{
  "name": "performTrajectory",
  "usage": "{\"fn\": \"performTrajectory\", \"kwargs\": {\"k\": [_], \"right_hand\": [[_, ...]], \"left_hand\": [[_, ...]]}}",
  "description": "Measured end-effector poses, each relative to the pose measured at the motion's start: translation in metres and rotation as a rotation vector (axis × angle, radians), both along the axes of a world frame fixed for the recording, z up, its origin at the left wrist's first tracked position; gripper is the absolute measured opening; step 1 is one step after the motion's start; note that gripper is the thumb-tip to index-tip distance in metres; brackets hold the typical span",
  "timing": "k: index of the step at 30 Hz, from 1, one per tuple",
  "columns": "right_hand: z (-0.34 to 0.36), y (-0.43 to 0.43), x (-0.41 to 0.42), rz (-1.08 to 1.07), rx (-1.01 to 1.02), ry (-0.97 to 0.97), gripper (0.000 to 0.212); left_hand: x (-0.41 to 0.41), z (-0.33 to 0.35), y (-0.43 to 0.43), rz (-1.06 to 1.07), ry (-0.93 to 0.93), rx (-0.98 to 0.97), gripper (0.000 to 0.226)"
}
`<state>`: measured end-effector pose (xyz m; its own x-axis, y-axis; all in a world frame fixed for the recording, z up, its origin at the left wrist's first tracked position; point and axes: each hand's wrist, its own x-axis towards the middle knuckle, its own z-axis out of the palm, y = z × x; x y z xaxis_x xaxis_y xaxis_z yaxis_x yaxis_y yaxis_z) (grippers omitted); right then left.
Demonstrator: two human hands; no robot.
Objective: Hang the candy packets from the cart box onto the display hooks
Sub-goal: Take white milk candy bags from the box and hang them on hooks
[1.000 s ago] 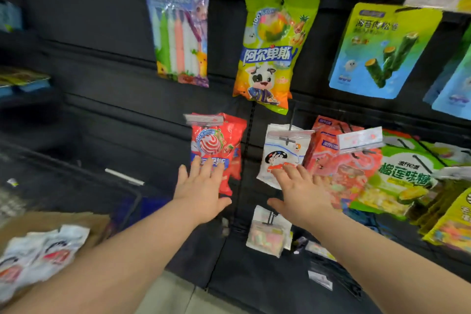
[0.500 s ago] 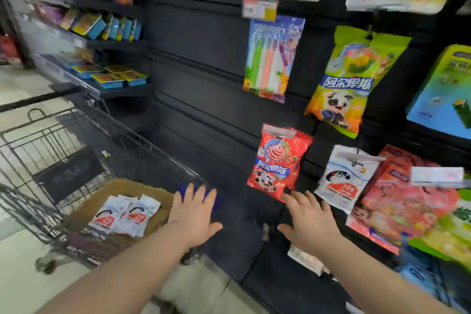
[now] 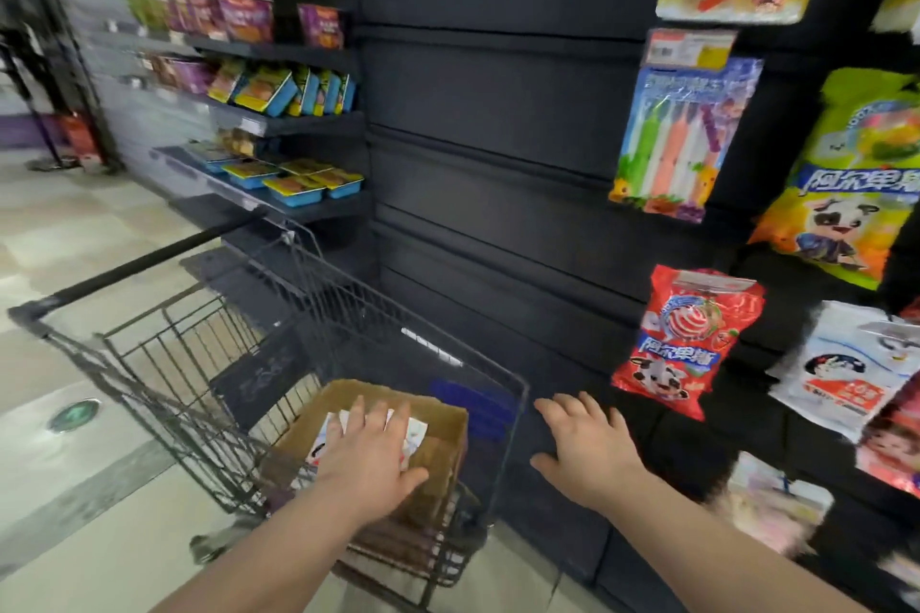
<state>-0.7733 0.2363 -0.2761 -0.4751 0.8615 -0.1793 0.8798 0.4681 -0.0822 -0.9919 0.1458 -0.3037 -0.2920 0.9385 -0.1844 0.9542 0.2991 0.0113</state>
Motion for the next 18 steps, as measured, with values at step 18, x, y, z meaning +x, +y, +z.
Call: {"fn": "performTrajectory", "kwargs": {"k": [18], "right_hand": [[-0.067,0.017,-0.165,0.076,-0.195,-0.106,0.064]], "left_hand": [[-0.151,-0.027,-0.026,0.132,-0.058,-0.062,0.081]]}}
